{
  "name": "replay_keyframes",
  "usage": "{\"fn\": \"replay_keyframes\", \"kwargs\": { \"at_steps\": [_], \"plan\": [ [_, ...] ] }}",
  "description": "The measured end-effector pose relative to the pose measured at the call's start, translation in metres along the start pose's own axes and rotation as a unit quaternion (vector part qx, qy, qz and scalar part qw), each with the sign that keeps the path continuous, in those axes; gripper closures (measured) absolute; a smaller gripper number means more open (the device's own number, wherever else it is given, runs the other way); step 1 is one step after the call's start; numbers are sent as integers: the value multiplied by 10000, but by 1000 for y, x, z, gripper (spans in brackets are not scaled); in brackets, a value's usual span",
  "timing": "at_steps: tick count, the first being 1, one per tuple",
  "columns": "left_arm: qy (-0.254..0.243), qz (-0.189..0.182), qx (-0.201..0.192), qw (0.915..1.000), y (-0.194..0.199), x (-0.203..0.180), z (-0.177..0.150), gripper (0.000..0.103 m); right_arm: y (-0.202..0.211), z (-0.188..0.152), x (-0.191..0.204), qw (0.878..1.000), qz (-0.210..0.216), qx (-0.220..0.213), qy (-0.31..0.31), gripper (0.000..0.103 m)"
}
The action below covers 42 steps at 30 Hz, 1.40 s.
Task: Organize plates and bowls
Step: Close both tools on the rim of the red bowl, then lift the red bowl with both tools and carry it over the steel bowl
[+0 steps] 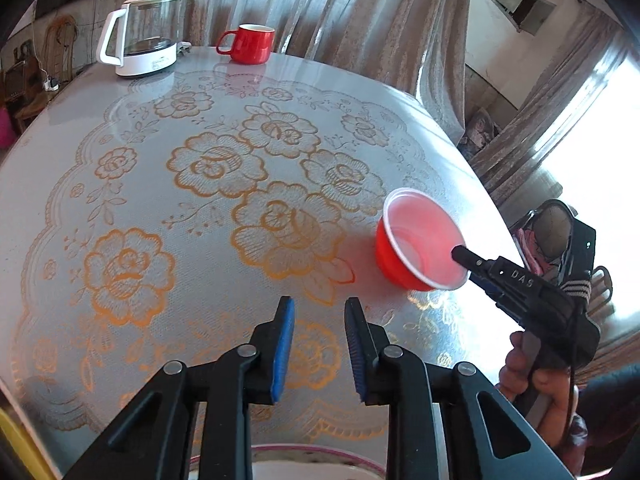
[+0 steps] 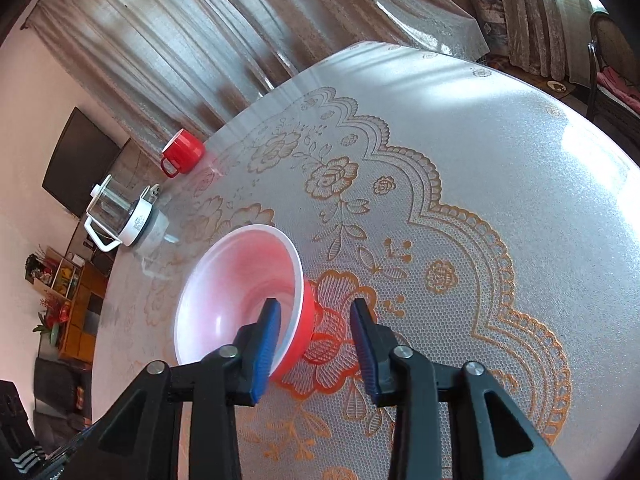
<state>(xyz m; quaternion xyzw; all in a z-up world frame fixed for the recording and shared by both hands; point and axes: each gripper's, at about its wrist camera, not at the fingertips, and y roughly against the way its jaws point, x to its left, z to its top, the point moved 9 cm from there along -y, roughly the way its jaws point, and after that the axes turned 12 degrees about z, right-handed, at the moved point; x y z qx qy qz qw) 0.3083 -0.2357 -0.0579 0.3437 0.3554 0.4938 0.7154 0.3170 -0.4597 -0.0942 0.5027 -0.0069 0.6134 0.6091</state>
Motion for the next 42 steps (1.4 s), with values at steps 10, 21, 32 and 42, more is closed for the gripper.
{"fn": "replay_keyframes", "kwargs": {
  "at_steps": [10,21,32,42],
  "plan": [
    [196,-365,311,9987,-52,-51,29,62,-18,-9,9,9995,190,254,58,80],
    [329,-38,847,9959,-63,-21,-8,94,-24,-37,36,9942,639,835,236,78],
    [545,177,732,9957,-18,24,-24,97,-15,-70,73,9898,901,1061,318,67],
    [796,125,701,9943,0,50,-35,92,-8,-92,84,9904,882,1043,215,66]
  ]
}}
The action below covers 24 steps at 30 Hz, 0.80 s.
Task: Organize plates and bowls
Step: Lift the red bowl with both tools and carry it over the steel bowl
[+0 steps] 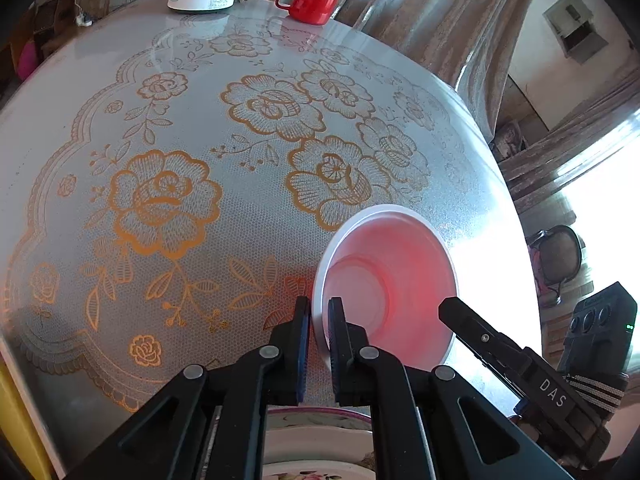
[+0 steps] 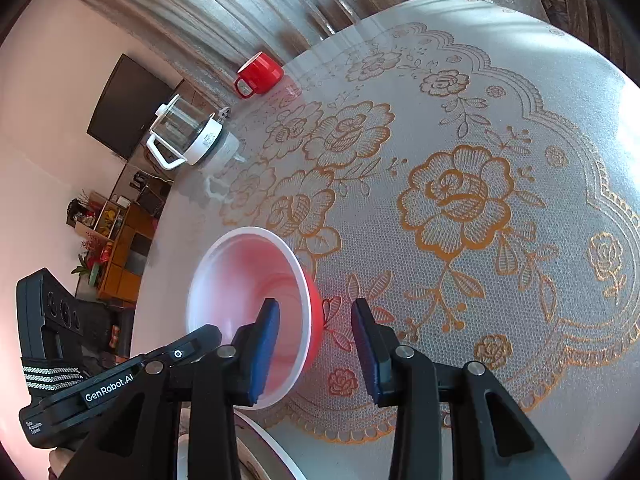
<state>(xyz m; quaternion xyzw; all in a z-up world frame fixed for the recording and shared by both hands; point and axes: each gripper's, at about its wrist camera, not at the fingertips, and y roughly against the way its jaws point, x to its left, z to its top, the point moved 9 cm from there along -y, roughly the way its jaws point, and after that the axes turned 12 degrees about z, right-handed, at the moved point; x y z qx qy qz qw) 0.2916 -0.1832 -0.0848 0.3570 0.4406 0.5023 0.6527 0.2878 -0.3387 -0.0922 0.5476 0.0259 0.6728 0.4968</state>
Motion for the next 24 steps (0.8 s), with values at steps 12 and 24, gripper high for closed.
{"fn": "replay_keyframes", "kwargs": {
  "at_steps": [12,24],
  "plan": [
    [-524,147,-492,9973,8,-3,-9,91,-2,-18,14,9998,-57,-150,141,92],
    [-266,63,-889,9957,42,16,-23,91,0,-26,33,9995,122,-170,237,92]
  ]
}}
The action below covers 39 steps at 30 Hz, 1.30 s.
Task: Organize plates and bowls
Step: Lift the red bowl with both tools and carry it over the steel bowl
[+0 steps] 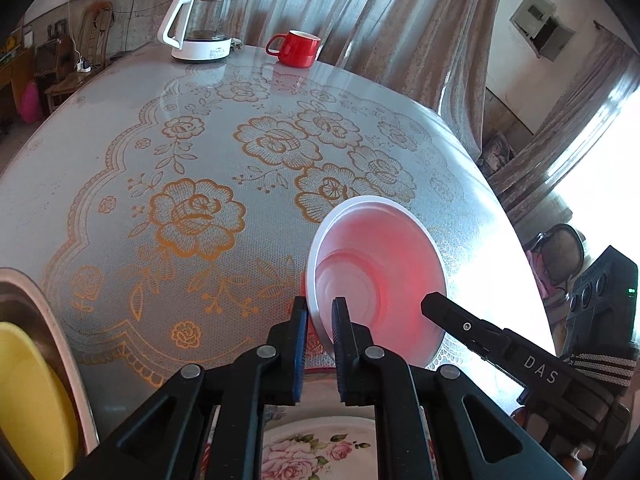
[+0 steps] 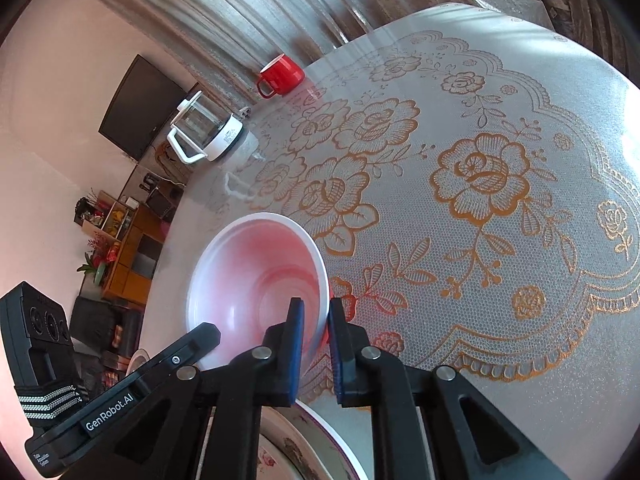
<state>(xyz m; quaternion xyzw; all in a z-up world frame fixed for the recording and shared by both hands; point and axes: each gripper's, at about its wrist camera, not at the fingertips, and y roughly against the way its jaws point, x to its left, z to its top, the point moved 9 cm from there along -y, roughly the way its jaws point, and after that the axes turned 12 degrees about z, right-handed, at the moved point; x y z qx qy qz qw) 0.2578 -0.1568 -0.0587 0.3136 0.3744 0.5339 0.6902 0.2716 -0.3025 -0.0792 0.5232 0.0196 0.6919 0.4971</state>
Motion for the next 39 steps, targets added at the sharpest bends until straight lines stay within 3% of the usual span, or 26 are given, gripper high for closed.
{"fn": "replay_keyframes", "kwargs": {
  "at_steps": [17,39],
  "plan": [
    [6,230,-797,9966,58,33,-14,91,-3,-17,54,9985,346,36,427,92],
    [435,213,-971,9941,92,92,-43,91,-24,-57,100,9947,507,410,797,92]
  ]
}}
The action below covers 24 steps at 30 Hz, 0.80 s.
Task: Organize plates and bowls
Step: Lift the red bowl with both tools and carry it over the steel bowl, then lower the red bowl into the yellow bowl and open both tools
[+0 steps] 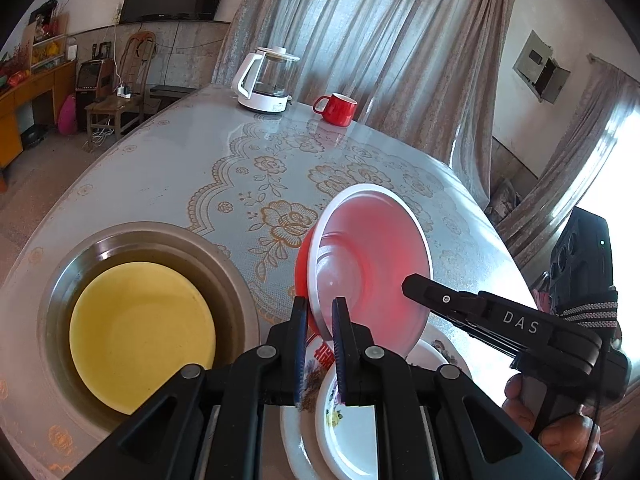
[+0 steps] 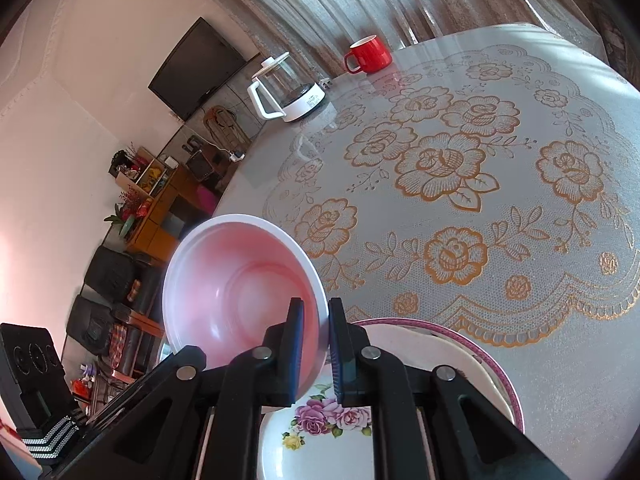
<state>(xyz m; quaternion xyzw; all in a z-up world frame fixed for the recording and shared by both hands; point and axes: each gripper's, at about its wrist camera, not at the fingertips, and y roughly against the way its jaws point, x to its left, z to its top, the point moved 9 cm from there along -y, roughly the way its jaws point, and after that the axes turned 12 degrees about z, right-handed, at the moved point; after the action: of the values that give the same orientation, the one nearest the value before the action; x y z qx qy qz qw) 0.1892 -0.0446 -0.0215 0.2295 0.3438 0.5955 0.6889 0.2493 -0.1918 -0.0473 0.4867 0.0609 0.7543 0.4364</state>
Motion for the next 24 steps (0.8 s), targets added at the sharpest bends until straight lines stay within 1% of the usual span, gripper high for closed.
{"fn": "replay_keyframes", "kwargs": {
  "at_steps": [4,12,16,19,24],
  "plan": [
    [153,-14,-24,9999,11,20,-2,91,-9,-4,16,9998,107,95,109,92],
    [604,224,-228,9977,39,80,1,91,-44,-17,70,9960,413,503,616,92],
    [896,340,-193,9952,43,110,-1,91,-66,-27,96,9923,575,758,795,92],
    [1070,425,-100,9933,40,127,-8,91,-81,-36,109,9895,647,938,885,92],
    [1196,461,53,9917,34,139,-20,91,-98,-50,112,9867,588,1203,923,92]
  ]
}}
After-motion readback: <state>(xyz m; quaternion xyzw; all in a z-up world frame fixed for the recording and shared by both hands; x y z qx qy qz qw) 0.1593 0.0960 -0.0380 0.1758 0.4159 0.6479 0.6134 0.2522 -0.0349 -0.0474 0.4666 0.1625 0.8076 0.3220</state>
